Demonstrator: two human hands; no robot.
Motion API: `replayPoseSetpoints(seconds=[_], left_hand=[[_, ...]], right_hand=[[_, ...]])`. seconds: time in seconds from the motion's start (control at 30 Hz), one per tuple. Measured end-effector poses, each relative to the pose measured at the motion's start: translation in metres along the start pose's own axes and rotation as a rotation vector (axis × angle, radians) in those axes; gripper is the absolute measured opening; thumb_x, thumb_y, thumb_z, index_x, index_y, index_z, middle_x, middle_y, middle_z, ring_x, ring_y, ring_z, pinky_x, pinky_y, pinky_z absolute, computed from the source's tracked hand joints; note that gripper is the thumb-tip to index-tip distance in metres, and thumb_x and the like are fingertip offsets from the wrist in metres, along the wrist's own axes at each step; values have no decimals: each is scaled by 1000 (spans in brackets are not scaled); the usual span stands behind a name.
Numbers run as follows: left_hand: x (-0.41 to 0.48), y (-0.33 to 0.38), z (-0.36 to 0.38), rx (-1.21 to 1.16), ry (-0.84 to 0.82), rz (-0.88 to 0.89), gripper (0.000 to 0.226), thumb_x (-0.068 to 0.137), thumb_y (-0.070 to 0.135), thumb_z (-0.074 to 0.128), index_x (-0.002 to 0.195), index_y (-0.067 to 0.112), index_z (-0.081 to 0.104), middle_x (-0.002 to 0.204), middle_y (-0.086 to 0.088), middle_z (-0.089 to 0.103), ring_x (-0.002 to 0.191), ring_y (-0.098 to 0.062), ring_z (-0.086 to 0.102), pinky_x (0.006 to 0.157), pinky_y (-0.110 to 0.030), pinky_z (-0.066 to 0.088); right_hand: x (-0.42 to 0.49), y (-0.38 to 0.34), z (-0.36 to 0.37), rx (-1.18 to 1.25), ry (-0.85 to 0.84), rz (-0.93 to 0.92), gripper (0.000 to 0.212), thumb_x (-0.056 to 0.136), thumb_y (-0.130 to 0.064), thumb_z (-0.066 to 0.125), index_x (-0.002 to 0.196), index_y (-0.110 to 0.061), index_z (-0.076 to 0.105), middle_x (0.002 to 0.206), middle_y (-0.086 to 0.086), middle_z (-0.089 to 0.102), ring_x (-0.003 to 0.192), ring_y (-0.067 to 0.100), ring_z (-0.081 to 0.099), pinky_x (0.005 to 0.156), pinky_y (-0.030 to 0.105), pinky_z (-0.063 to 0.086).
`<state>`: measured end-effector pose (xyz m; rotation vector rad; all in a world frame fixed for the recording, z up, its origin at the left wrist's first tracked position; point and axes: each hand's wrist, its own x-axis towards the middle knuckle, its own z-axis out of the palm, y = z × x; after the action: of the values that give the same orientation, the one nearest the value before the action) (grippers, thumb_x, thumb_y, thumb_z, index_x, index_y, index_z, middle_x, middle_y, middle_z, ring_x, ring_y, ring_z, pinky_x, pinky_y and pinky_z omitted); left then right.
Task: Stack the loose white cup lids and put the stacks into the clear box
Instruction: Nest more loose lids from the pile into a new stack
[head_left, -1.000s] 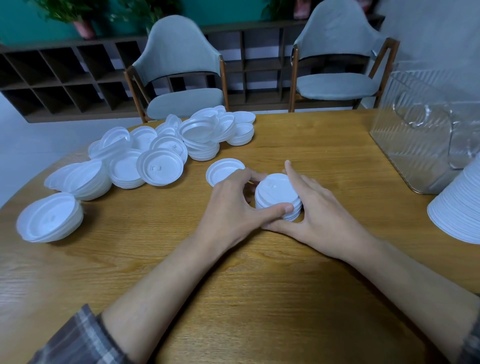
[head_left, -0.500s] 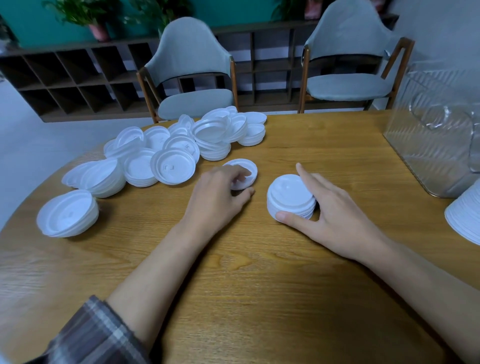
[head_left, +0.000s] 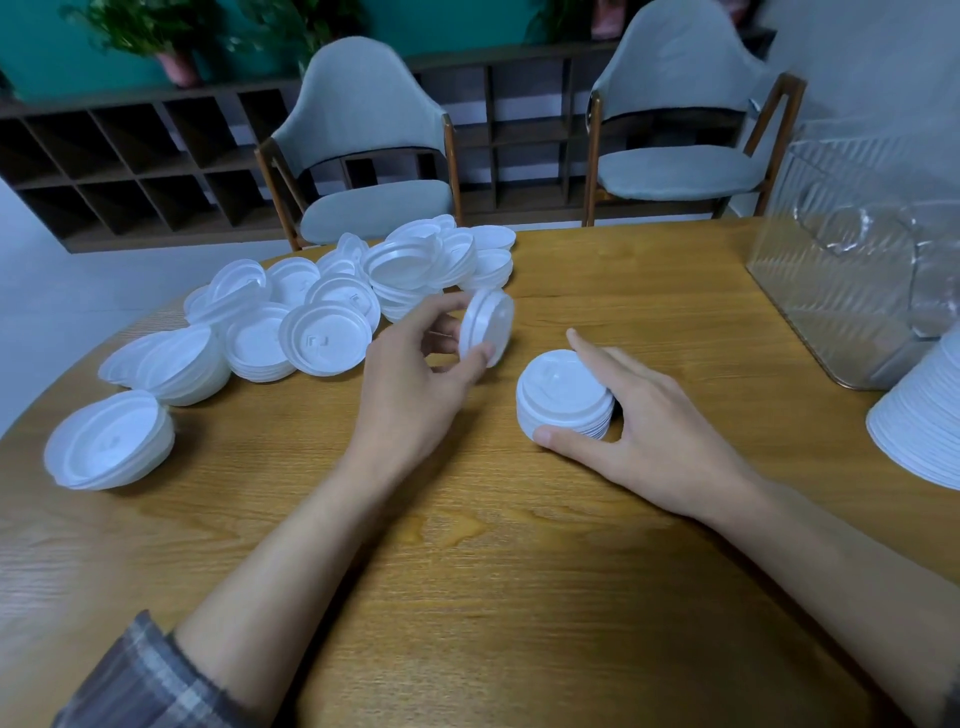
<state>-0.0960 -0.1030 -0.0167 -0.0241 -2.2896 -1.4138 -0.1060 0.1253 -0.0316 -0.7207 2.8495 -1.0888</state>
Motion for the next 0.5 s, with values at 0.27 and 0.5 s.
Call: replayPoseSetpoints(seconds=[0.27, 0.5], left_hand=[[1, 13, 0, -437, -31, -300, 35, 96, -2, 60, 120, 18, 77, 119, -15, 73, 108, -23, 74, 78, -28, 63], [-1, 7, 5, -506, -240, -408, 38, 96, 3, 65, 129, 22, 72, 99, -11, 70, 84, -20, 72, 68, -29, 59]], right_hand=[[0, 1, 0, 10, 22, -16, 101, 82, -65, 74, 164, -32, 26, 153, -23, 41, 131, -12, 30, 98, 4, 24], [1, 2, 1, 36, 25, -15, 108, 81, -65, 76, 166, -36, 16, 162, -20, 34, 141, -8, 28, 107, 6, 21]])
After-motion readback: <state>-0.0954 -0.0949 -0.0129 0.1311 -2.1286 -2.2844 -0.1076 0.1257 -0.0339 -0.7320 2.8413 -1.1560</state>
